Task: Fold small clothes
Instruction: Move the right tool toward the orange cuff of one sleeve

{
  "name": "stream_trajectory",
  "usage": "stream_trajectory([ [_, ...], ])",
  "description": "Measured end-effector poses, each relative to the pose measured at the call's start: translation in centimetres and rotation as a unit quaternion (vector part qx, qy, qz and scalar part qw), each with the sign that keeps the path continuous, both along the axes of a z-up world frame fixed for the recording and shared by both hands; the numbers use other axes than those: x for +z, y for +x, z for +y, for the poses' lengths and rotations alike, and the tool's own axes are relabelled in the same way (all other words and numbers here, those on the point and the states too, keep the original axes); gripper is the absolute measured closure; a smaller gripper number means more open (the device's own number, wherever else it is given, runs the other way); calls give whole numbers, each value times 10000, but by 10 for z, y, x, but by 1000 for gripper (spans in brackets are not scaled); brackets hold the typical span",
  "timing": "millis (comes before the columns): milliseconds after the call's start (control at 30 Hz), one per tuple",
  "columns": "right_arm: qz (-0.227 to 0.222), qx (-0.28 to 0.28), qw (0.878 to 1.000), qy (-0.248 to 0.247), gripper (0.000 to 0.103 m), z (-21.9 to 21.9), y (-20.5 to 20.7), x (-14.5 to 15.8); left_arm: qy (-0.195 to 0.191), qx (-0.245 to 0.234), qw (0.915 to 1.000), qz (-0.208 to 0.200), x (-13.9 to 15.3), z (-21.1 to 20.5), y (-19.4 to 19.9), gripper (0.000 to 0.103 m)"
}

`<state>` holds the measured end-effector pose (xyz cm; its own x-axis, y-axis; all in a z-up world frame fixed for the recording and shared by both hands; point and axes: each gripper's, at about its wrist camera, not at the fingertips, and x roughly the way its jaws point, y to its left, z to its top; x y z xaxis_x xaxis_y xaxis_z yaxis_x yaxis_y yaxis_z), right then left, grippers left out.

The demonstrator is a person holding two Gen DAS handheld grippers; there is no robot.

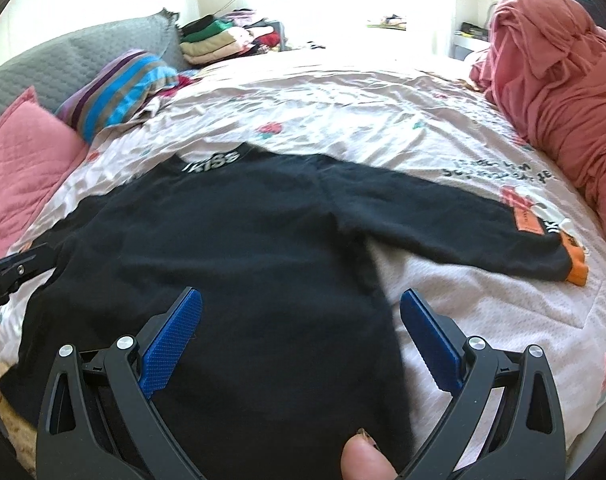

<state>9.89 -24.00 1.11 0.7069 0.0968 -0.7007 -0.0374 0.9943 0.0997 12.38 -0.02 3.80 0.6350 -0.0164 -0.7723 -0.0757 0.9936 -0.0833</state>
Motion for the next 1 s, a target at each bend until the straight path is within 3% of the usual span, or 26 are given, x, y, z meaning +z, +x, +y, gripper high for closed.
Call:
stream_trajectory([
  [533, 127, -1198, 9927, 66, 4, -87, 32, -11, -92, -423, 9990, 106, -1, -28, 55, 9],
  [1000, 510, -2506, 9663, 281, 4, -183, 35, -37, -259, -576, 9976, 293, -18, -36, 103, 9],
])
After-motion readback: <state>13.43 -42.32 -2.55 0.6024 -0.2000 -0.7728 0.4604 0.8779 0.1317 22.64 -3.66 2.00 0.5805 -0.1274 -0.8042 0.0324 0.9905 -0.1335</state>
